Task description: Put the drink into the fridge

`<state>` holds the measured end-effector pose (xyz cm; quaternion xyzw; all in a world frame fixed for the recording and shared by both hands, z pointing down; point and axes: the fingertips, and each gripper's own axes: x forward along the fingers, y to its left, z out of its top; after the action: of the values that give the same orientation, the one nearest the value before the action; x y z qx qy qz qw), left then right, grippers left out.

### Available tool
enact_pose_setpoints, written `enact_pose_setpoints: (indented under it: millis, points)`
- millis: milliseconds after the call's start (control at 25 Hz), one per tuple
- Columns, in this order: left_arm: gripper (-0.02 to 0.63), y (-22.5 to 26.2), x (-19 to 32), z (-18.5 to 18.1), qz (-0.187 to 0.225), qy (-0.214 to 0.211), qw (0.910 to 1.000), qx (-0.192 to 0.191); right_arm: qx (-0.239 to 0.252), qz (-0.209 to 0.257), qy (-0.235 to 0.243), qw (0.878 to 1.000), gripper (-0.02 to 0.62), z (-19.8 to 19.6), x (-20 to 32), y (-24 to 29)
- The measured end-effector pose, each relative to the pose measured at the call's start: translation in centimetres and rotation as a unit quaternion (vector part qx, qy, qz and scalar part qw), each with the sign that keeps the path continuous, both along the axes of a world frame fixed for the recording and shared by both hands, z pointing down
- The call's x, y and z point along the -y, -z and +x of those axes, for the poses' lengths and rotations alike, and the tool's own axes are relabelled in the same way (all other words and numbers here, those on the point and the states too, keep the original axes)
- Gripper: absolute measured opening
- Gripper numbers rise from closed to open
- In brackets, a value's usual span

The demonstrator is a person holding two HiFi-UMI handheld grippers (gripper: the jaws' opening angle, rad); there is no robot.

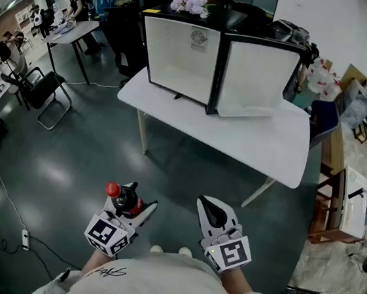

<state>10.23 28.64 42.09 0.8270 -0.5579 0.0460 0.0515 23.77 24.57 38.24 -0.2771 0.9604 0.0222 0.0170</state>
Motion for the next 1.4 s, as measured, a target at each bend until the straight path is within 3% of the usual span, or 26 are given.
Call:
enact_pose_setpoints:
  millis: [640, 1400]
  points:
    - [0.318, -0.1, -1.3, -0.9, 0.008, -0.008, 0.9998, 0.014, 0.001, -0.012, -0.006, 1.000, 0.011, -1.3, -1.2, -0.4]
    - [0.318, -0.7, -4.1, -4.3, 0.014, -0.050, 0.9983, 0.029, 0.023, -0.012, -0.038, 0.999, 0.012, -5.2, -4.8, -0.7]
